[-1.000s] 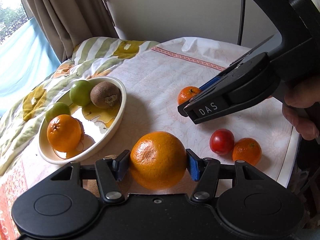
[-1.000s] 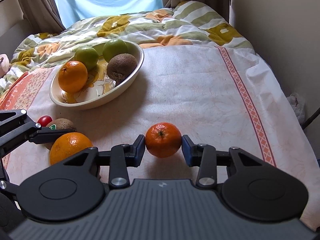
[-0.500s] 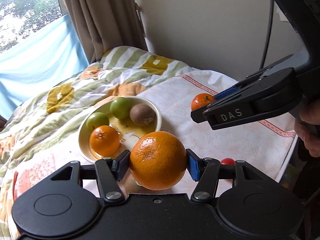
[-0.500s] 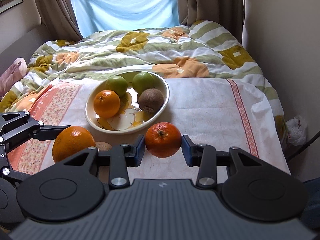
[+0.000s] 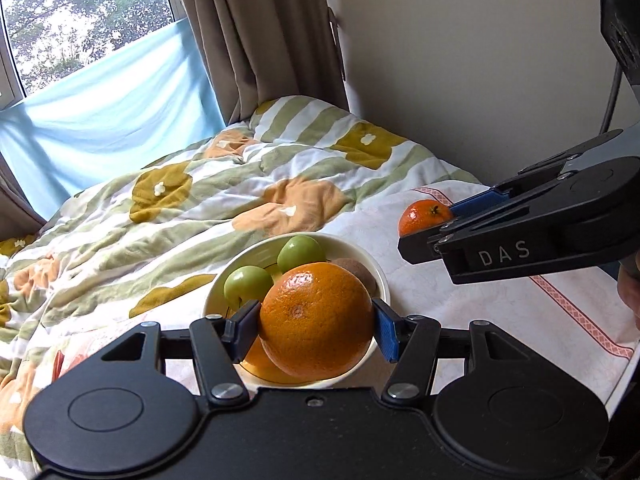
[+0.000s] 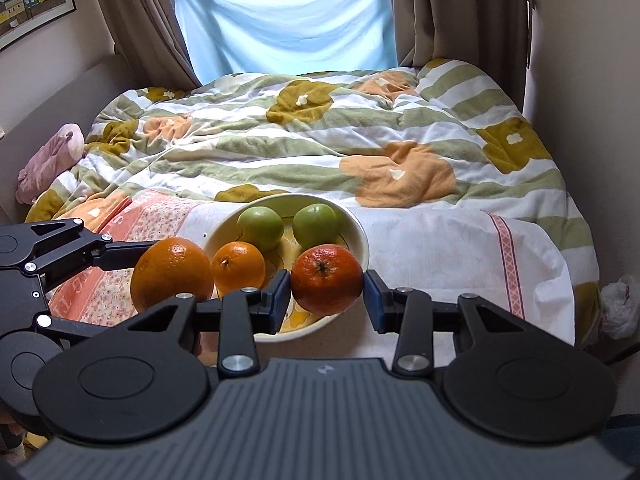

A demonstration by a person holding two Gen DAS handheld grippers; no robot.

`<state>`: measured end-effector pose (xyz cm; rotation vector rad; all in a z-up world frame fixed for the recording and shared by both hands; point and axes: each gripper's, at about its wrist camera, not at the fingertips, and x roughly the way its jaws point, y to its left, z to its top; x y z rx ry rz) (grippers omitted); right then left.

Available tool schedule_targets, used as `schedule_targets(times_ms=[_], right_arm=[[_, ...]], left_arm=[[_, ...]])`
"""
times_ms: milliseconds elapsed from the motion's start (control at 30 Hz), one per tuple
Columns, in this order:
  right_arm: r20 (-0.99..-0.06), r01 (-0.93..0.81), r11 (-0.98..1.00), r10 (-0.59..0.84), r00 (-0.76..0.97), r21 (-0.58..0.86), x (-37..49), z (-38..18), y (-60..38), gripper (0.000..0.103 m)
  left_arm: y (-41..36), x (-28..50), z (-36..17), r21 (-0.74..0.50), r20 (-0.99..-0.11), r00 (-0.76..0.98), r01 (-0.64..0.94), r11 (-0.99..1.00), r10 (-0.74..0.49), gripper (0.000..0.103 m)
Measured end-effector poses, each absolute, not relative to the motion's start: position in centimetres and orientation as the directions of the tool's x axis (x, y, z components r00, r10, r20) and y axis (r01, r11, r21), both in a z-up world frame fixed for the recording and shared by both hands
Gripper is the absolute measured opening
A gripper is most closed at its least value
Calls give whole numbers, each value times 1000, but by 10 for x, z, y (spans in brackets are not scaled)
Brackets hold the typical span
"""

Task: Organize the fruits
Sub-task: 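Carry the orange and mandarin over the duck bowl, then open both tools to drop the orange and mandarin into the bowl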

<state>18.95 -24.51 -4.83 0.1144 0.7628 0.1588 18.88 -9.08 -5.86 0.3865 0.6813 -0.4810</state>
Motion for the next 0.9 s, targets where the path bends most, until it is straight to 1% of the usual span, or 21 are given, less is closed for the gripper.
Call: schedule_targets(times_ms=[167,433,667,767,800,833,867,900], right_arm=[[-689,-128,977,210,693,168,227,-57,-255,54],[-720,-167,968,252,647,188,283,-83,-266,54],[-738,-193,960,279,614,203,303,-102,-265,55],[-744,-192,959,284,605,211,306,-106,-266,55],[-745,-191,958,286,602,213,307,-107,-267,55],[-746,-191,958,286,601,214,307,-108,-267,54],[-747,-191,958,287,600,214,307,-108,-268,54],[-748,-191,958,287,598,215,308,-108,-268,54]], left_arm=[[-103,222,-71,188,-692,671,525,830,-267,63],[-118,276,-107,220,-737,645,513,830,-204,63],[-125,293,-126,236,-766,618,524,818,-175,63],[-127,293,-129,255,-761,625,535,805,-174,64],[-129,292,-128,258,-757,627,545,798,-184,66],[-130,291,-126,275,-750,637,546,791,-180,75],[-130,289,-125,289,-741,648,543,788,-175,95],[-129,288,-123,288,-736,652,545,787,-182,103]])
